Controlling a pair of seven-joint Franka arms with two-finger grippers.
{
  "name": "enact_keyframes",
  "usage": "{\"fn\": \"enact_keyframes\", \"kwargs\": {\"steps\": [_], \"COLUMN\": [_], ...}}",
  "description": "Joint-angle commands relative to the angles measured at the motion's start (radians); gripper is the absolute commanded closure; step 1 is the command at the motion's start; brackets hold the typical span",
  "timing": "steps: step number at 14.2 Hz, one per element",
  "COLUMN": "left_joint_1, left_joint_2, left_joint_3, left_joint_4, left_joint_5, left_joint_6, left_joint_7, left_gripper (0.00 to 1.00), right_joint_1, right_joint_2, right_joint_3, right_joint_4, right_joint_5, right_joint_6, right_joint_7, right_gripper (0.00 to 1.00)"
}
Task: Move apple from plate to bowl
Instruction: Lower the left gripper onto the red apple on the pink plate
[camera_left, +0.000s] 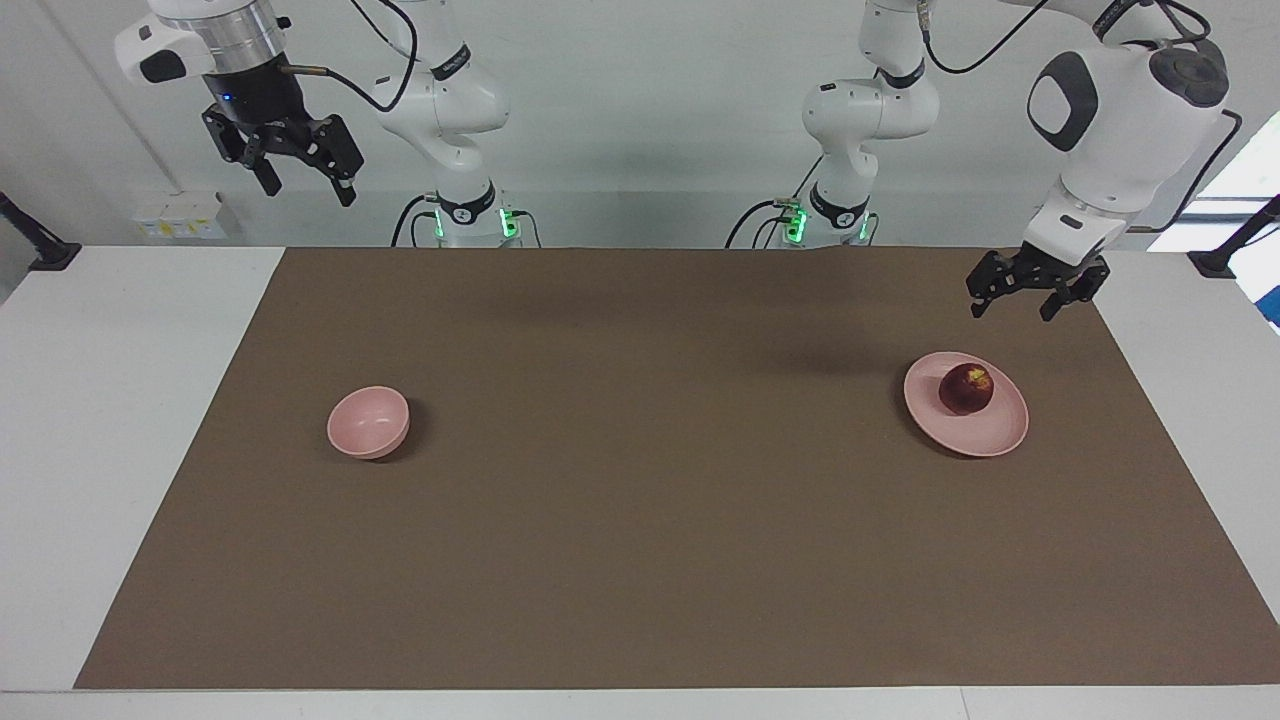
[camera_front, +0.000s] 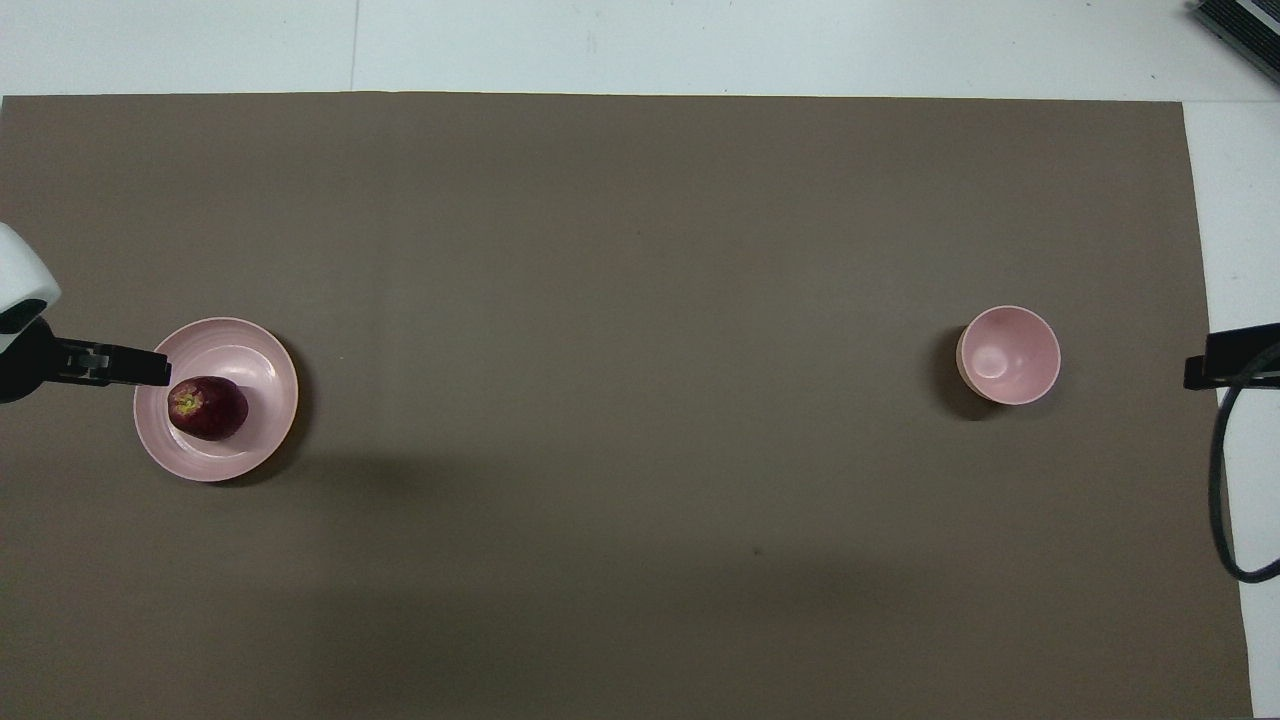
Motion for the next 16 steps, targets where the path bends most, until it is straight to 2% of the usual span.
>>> {"fn": "enact_keyframes", "kwargs": {"steps": [1, 4, 8, 11, 14, 16], "left_joint_1": [0.042, 0.056, 0.059, 0.065, 0.082, 0.083], "left_joint_2": [-0.006, 0.042, 0.102, 0.154, 0.146, 0.133], "left_joint_3": [-0.003, -0.003, -0.003, -0.004, -0.004, -0.004], "left_joint_4": [-0.132, -0.212, -0.233, -0.252, -0.295, -0.318], "left_joint_5": [-0.005, -0.005, -0.005, -0.005, -0.005, -0.005], "left_joint_6": [0.171, 0.296, 0.362, 0.445, 0.453, 0.445], "left_joint_7": [0.050, 0.065, 0.065, 0.062, 0.064, 0.062], "left_gripper": [0.00, 0.00, 0.00, 0.00, 0.01, 0.06], "right_joint_1": [-0.015, -0.014, 0.002, 0.016, 0.060, 0.060], "right_joint_2": [-0.013, -0.020, -0.027, -0.007, -0.005, -0.005], "right_joint_3": [-0.003, -0.005, 0.002, 0.008, 0.008, 0.008], "right_joint_4": [-0.006, -0.025, -0.100, -0.132, -0.178, -0.190], "right_joint_5": [-0.014, -0.001, 0.062, 0.119, 0.127, 0.127], "right_joint_6": [-0.005, -0.022, -0.015, 0.060, 0.133, 0.136], "right_joint_7": [-0.036, -0.036, -0.012, 0.054, 0.097, 0.102], "right_gripper": [0.00, 0.00, 0.00, 0.00, 0.00, 0.00]}}
